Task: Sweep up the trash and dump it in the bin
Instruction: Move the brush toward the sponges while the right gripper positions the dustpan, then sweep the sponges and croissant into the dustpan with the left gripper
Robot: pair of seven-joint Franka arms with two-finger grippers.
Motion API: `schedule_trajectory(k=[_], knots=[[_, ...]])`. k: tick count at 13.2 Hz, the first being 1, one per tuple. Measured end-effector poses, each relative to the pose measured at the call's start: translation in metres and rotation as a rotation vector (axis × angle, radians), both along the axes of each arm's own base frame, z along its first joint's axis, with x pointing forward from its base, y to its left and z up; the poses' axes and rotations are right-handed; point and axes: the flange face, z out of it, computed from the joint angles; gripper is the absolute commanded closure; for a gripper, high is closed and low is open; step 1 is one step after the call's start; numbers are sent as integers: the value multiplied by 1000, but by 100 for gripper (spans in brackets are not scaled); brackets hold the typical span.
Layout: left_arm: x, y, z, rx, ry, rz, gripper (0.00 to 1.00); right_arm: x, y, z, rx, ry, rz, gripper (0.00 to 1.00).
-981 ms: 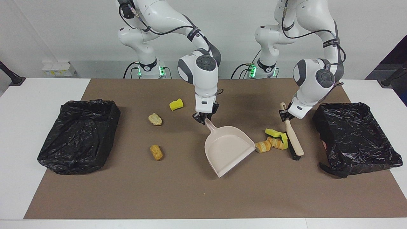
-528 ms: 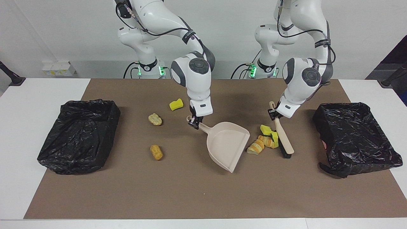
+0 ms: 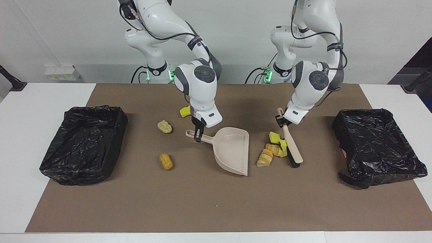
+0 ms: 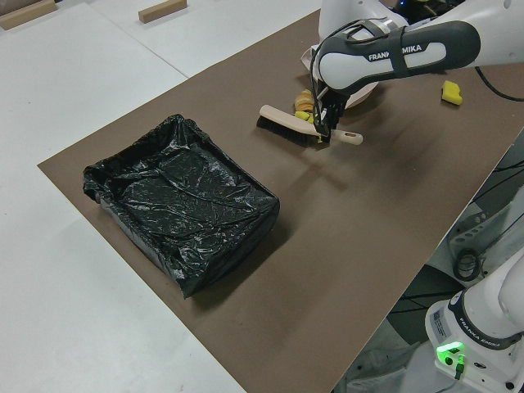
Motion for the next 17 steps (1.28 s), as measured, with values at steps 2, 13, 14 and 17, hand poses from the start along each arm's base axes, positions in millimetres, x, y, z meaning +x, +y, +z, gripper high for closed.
schedule_trajectory(k=[2,13,14,17], knots=[[-4,-19,1,-34,-9,0,100,-1,0,-1,-10,12,27,100],[-32,-139,30,-167,-95,29,100,-1,-2,-2,-20,16,54,100],[-29,-146,38,-180,-108,27,100,-1,-2,-2,-19,16,56,100],[-20,-148,51,-182,-97,32,100,-2,-1,-1,-18,15,59,100]])
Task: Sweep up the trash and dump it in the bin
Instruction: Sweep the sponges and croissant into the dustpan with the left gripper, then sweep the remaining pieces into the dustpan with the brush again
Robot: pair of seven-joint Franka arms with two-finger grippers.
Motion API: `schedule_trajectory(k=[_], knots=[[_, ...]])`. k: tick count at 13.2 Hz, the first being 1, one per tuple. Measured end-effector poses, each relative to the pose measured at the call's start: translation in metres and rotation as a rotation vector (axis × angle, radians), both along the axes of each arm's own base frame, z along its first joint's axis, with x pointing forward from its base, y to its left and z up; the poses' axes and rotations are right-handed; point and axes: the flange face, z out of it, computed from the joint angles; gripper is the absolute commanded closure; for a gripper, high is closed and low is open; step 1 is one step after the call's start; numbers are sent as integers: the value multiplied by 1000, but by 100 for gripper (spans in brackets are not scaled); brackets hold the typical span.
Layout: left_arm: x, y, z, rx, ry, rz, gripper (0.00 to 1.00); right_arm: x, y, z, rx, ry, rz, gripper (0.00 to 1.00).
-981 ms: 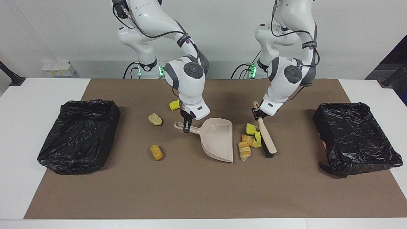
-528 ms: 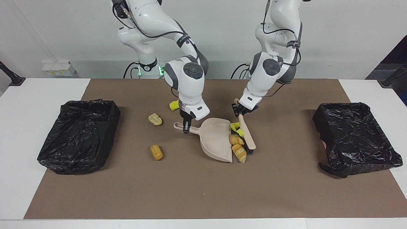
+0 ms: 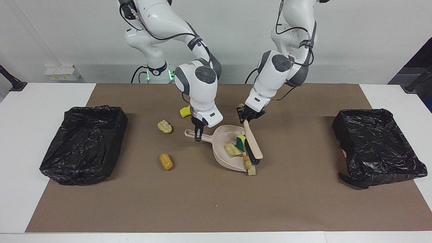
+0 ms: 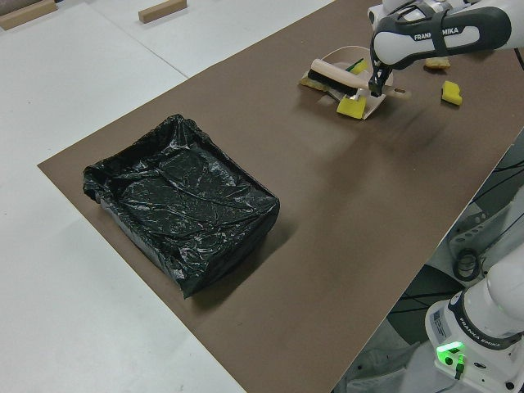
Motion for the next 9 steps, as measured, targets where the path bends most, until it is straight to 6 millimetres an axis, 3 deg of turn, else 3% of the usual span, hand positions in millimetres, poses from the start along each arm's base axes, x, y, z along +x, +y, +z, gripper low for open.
schedule_trajectory(k=[2,6,9], knots=[[2,12,-2,23,63,35,100,0,0,0,0,0,4,100],[16,61,-11,97,147,131,100,6,-13,-1,-1,3,2,100],[28,82,-12,113,77,41,100,11,-26,-4,-4,9,-16,100]])
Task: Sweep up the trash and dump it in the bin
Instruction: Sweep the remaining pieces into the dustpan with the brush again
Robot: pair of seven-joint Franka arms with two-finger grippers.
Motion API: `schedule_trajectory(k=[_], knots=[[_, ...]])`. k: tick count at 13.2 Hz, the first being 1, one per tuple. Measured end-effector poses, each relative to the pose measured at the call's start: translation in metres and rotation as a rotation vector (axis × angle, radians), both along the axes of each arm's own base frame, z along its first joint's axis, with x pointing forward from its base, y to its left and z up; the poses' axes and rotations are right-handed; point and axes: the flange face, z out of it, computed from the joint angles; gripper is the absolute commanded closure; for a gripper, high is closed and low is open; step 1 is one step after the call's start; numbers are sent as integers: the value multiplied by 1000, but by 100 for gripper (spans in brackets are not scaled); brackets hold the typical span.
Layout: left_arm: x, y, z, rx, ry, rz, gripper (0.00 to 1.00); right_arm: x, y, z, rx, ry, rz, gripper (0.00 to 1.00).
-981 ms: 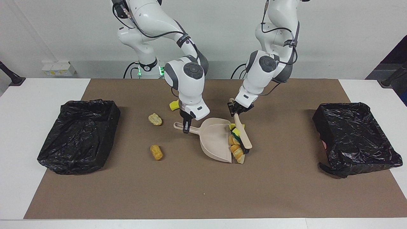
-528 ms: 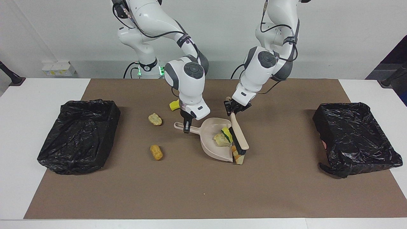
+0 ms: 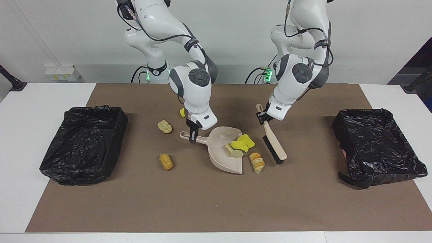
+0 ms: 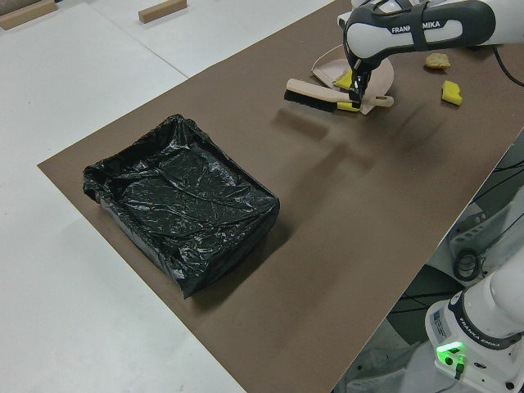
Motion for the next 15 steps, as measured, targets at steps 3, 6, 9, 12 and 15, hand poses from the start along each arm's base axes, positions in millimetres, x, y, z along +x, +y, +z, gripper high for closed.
schedule_trajectory(k=[3,6,9,12,15], knots=[[3,9,-10,5,-19,-71,100,1,-7,-5,-4,10,6,100],[-5,4,-31,15,8,-81,100,0,-10,-10,-9,23,71,100],[-18,-20,-36,17,12,-90,100,-3,-11,-15,-14,37,107,100],[-41,-67,-35,-13,14,-124,100,-5,-11,-17,-16,42,112,100],[-61,-103,-31,-42,19,-144,100,-8,-10,-17,-18,44,114,100]])
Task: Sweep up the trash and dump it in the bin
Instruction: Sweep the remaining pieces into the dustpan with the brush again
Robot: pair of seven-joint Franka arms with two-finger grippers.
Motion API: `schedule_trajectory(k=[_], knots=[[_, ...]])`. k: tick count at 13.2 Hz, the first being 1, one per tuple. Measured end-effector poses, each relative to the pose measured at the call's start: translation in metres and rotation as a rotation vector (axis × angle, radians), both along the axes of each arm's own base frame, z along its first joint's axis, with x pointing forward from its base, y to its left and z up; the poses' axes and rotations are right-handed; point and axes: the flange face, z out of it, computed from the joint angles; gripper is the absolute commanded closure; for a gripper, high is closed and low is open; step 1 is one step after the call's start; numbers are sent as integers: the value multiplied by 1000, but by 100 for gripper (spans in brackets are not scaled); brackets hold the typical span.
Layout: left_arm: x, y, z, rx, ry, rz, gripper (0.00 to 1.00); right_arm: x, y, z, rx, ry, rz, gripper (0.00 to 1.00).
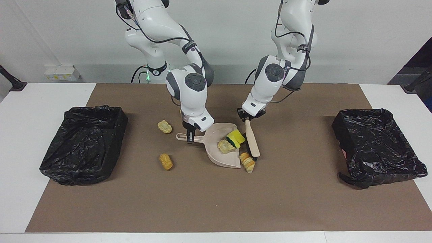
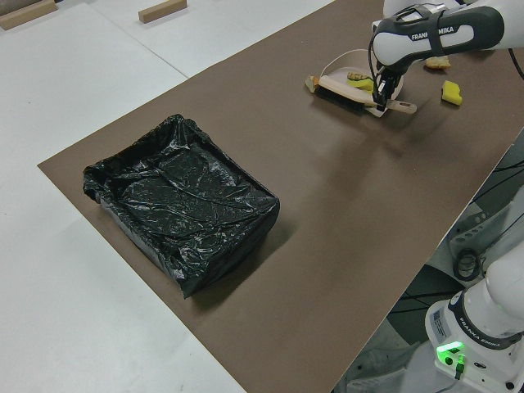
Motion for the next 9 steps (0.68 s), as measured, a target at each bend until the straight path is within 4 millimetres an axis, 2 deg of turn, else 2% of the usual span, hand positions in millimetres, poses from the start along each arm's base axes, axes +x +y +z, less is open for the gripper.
schedule_trajectory(k=[2,5,7,9], knots=[[-9,-19,7,-16,-4,-8,100,-1,0,0,-1,1,0,100],[-9,-20,30,-18,8,-15,100,-2,-1,0,-2,3,7,100],[-3,-4,52,17,-4,-46,100,-1,-2,0,-2,4,17,100],[20,30,59,38,-47,-87,100,-1,-2,0,-1,5,16,100]])
